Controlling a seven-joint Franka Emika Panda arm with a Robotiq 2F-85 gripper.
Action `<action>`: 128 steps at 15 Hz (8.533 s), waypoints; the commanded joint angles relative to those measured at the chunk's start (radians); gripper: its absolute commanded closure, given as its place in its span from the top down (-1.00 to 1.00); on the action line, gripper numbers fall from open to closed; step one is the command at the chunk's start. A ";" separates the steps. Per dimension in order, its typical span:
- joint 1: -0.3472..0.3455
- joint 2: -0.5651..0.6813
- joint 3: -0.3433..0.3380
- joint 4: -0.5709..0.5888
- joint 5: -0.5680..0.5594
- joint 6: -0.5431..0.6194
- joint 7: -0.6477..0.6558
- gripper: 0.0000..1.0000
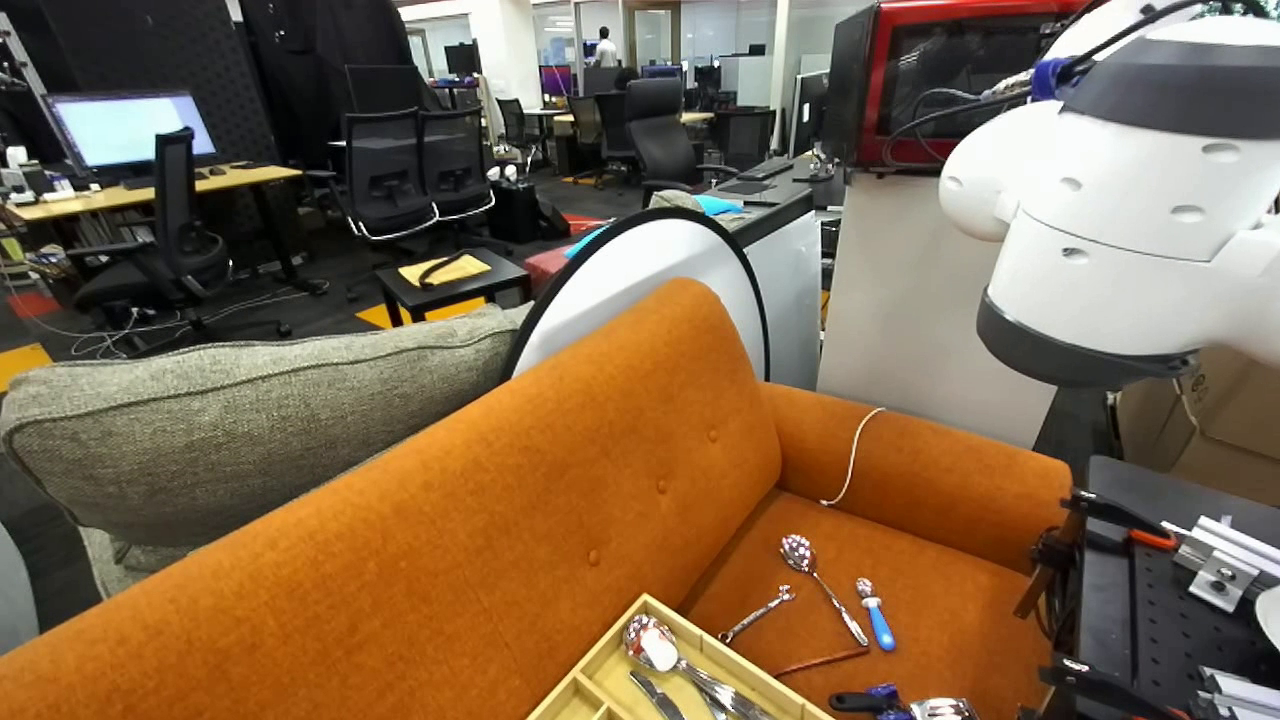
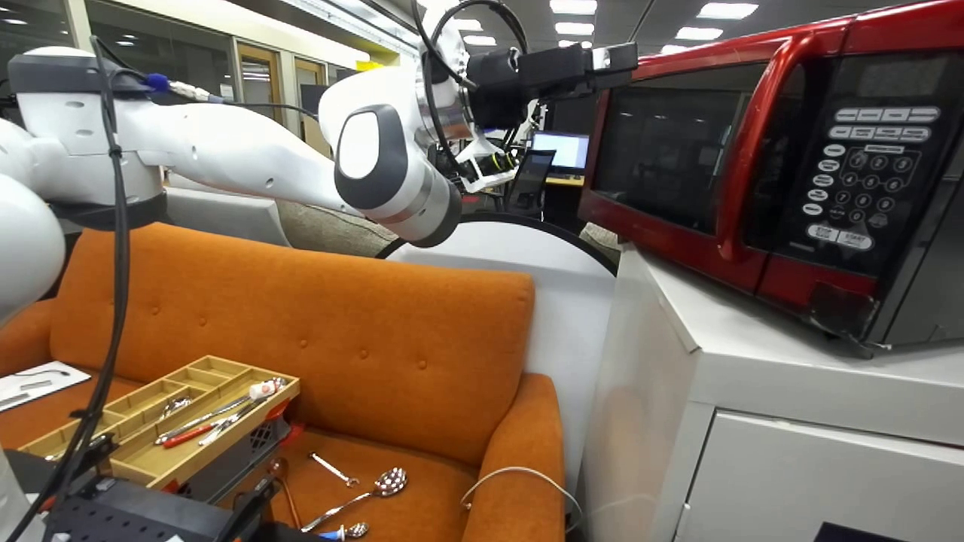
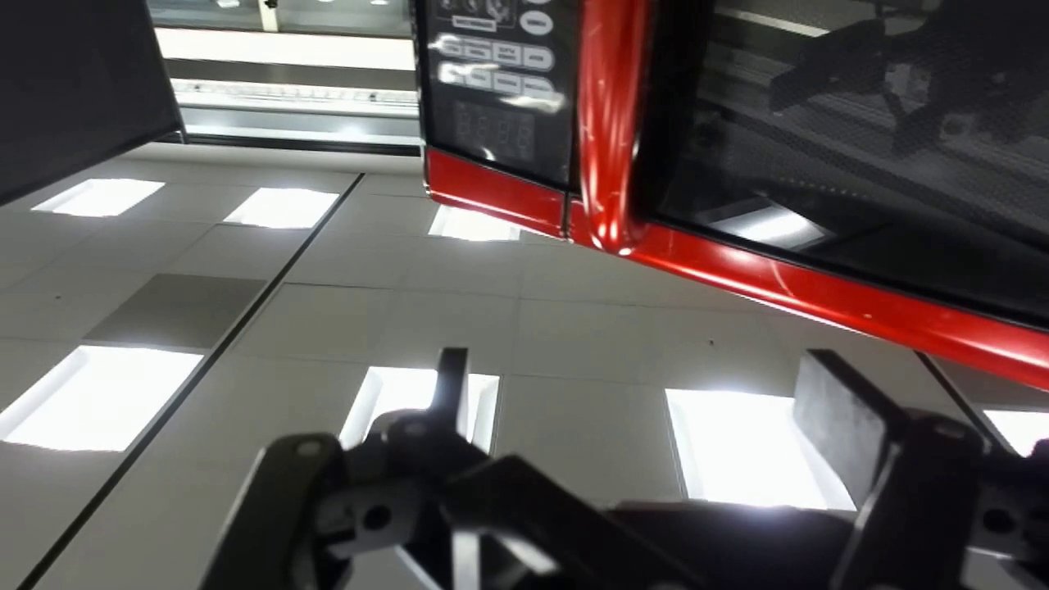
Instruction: Open the door of the red microwave
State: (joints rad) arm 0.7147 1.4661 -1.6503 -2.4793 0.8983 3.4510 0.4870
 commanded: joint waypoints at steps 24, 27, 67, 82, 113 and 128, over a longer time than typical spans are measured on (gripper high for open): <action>-0.131 -0.418 0.062 0.033 -0.230 0.025 -0.128 1.00; -0.151 -0.470 0.050 0.038 -0.244 0.014 -0.175 1.00; -0.278 -0.789 0.157 0.197 -0.394 -0.077 -0.248 1.00; -0.297 -0.684 0.144 0.261 -0.406 -0.230 -0.117 -0.73; -0.123 -0.847 0.061 0.086 -0.374 0.072 -0.196 -0.87; 0.102 -0.900 -0.104 -0.046 -0.401 0.104 -0.235 -0.87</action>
State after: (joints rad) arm 0.7536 0.5959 -1.7024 -2.4856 0.5010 3.4219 0.2668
